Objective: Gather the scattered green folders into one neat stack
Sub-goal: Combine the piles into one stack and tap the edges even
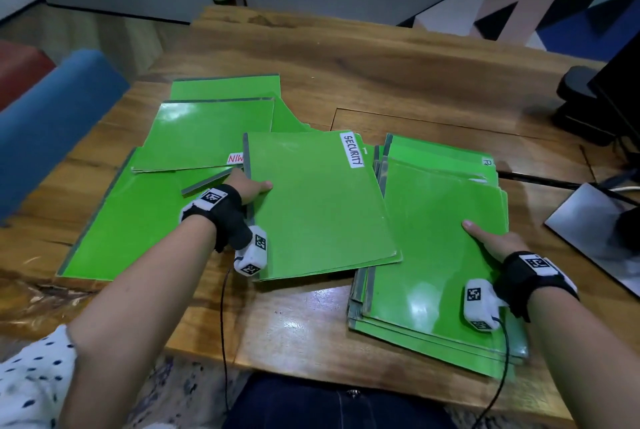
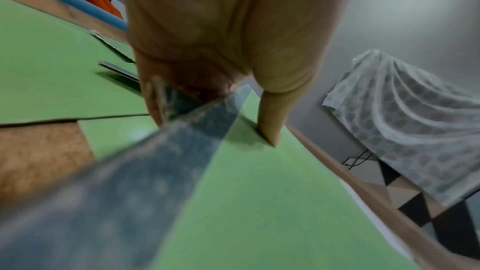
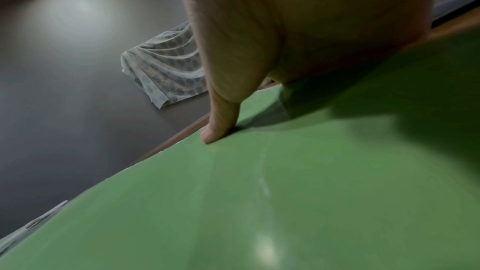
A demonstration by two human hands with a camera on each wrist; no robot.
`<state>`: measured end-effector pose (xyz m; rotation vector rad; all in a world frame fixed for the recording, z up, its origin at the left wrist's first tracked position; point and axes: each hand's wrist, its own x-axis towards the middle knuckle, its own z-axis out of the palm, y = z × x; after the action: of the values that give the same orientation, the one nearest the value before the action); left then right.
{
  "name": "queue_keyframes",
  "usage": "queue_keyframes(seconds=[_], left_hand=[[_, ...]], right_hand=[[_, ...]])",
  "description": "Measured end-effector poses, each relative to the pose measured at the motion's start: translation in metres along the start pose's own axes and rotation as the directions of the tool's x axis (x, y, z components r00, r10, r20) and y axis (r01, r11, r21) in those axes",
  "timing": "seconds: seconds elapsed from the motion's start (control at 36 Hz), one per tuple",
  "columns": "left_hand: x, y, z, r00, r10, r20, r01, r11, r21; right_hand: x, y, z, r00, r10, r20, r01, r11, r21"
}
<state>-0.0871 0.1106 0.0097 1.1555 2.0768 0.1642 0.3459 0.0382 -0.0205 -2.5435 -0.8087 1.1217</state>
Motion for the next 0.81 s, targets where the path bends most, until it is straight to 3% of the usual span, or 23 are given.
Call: queue_keyframes(seconds=[0.28,0.5,0.64,0.81], left_hand=[[-0.056,0.044,-0.035,0.971,0.210,0.114,-0.200,0.976,-0.091],[-0.082,0.078,-0.038,0.958,0.288,0.002,-0.282,0.940,-0.191],[-0.085,0.096,-0.060,0.933,0.349,-0.092,-0.359,0.872,-0.332],[-0.083,0.085,-0.063,0.947,0.314,0.061,-0.236,0.815,-0.529]], right_hand=[[-0.017,-0.009,-0.010,0.999,-0.004,-0.048,0.003,1.000,-0.029],[-0.026,-0.015,-0.016,0.998,-0.033,-0.059,0.029,0.997,-0.078],[-0.026,-0.014,-0.015,0.997,-0.045,-0.058,0.041,0.997,-0.065],[-0.026,-0.004,-0.012,0.998,-0.059,-0.020,0.058,0.998,-0.038]])
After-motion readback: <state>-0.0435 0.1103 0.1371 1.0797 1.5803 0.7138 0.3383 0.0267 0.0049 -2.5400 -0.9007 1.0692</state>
